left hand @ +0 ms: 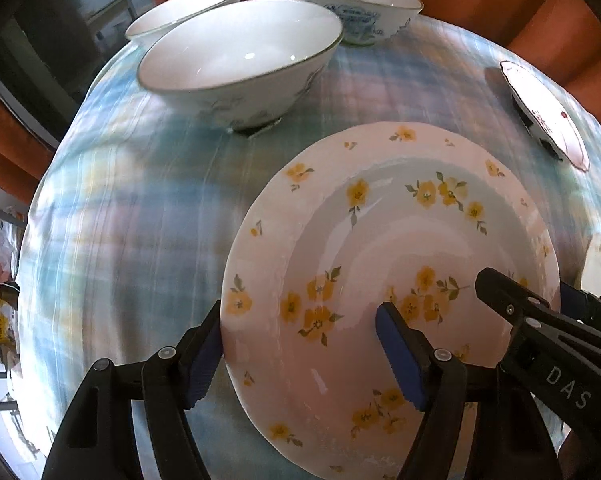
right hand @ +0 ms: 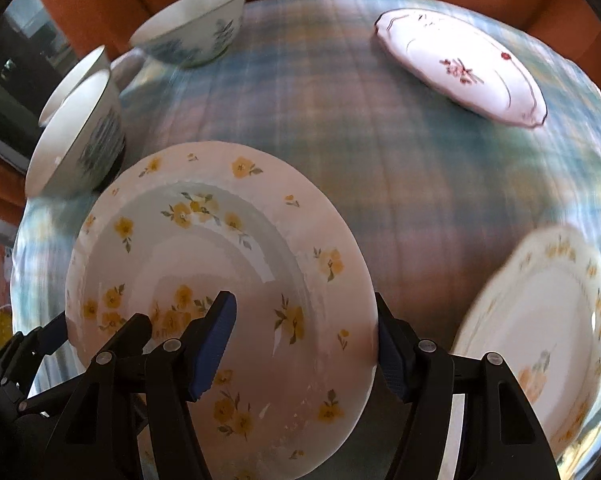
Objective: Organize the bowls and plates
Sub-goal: 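Carry the deep plate with both tools toward the scalloped plate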
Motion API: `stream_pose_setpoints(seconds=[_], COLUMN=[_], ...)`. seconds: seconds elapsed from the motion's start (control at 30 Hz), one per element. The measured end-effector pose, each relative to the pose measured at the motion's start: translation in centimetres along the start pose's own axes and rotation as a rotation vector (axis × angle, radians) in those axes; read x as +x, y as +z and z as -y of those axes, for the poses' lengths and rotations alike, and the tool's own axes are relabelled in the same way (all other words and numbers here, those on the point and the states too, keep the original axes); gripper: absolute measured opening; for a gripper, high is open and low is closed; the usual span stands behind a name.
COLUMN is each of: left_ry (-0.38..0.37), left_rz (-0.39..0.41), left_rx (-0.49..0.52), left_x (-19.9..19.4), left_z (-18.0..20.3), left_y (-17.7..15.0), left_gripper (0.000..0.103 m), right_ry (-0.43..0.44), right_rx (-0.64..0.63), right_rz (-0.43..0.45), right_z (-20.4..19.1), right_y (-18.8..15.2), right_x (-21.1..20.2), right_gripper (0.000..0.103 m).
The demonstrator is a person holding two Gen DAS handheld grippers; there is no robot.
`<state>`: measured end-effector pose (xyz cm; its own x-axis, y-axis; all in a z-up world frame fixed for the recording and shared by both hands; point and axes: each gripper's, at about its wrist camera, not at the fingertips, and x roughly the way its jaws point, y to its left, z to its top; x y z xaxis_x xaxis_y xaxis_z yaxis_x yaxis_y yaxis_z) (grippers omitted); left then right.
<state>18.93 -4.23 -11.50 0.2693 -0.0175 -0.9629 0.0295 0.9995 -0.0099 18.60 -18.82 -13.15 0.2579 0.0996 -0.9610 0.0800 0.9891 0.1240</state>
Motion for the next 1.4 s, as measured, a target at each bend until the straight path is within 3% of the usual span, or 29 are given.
stream_pose_setpoints(seconds=[0.33, 0.53, 0.87, 1.4], left_ry=[0.004, -0.015, -0.042, -0.118], left_rz=[0.032, 0.026, 0.004, 0.104], left_rx=[-0.019, -0.015, -0.002, 0.161], left_x=[-0.2, 0.1, -1.2, -6.8], left_z=[-0.7, -1.0, -1.7, -1.3], left_y=[-1.1, -0.5, -0.3, -1.5], left_gripper=[0.075, 0.075, 0.074, 0.072], right_ry=[-0.009, 0.035, -0.013, -0.078], right_rx=[-0.037, -0.066, -0.080, 0.110], right_rz=[-0.006, 0.011, 0.016, 0.114], right_z=[-0.9, -0.7, -1.6, -1.0], right_y=[-0.4, 0.3, 0.3, -3.1], right_x=[0.1, 0.6, -0.4, -7.1], right_gripper=[0.067, 0.067, 0.067, 0.067])
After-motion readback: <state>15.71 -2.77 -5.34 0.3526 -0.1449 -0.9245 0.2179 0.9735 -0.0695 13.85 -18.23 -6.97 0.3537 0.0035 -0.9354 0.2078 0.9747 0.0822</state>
